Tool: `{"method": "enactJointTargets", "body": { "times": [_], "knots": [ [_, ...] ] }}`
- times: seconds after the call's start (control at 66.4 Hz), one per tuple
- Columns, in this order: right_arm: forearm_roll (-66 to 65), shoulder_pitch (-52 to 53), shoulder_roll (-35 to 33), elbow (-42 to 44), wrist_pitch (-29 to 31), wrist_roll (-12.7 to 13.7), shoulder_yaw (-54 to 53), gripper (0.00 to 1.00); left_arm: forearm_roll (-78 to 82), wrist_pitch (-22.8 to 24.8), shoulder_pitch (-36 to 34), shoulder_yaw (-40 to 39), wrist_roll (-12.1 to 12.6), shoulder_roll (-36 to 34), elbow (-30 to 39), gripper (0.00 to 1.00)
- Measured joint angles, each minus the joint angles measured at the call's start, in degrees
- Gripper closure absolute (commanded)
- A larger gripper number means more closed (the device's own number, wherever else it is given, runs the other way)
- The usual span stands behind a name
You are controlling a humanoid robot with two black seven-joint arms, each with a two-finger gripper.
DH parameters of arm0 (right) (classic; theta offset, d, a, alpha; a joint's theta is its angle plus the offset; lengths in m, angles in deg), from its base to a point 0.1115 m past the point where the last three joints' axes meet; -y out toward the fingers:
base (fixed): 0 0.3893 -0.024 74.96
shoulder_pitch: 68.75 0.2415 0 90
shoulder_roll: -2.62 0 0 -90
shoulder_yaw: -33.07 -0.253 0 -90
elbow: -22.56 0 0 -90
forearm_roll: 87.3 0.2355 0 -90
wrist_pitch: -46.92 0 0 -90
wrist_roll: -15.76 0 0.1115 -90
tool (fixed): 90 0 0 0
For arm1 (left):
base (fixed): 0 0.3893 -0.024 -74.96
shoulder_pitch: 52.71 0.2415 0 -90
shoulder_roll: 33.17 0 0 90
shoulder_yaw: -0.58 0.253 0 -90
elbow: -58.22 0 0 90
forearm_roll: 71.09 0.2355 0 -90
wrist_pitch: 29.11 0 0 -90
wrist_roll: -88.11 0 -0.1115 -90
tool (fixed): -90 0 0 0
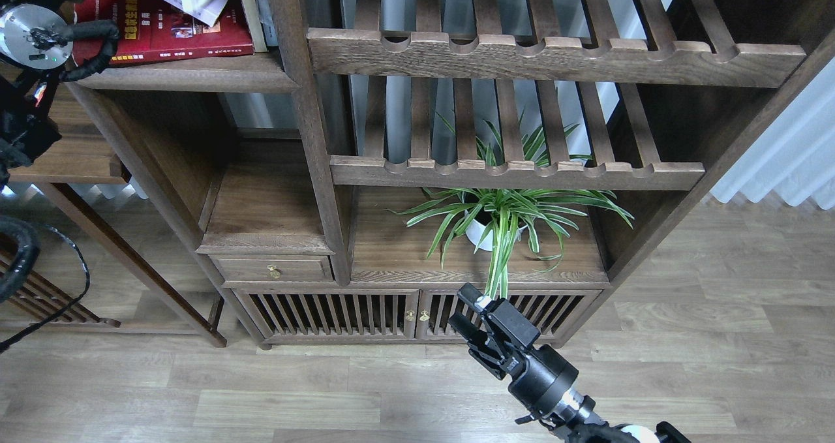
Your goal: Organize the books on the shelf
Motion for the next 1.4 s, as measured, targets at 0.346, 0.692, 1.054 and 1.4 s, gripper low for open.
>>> {"method": "enactJointTargets", "body": {
  "times": [0.346, 0.692, 1.054, 1.4],
  "knots": [
    [0.0, 0.1, 0.3, 0.0, 0.0, 0.0, -0.2, 0.00, -6.6, 0.0, 1.1, -0.2, -1.0, 0.8, 1.0, 0.25],
    [0.0, 0.2, 0.6, 0.0, 0.0, 0.0, -0.2, 0.00, -14.2, 0.0, 5.3, -2.2, -3.6, 0.0, 8.4, 0.19],
    [0.0, 0.2, 0.7, 0.0, 0.0, 0.0, -0.4, 0.00, -14.5, 0.0, 20.9, -12.5, -2.8, -0.2, 26.4, 0.17],
    [0.5, 0.4, 0.6, -3.0, 0.0, -0.1, -0.6, 0.01, -14.9, 0.0, 31.3, -16.1, -1.8, -5.3, 45.0, 0.16]
  ]
}}
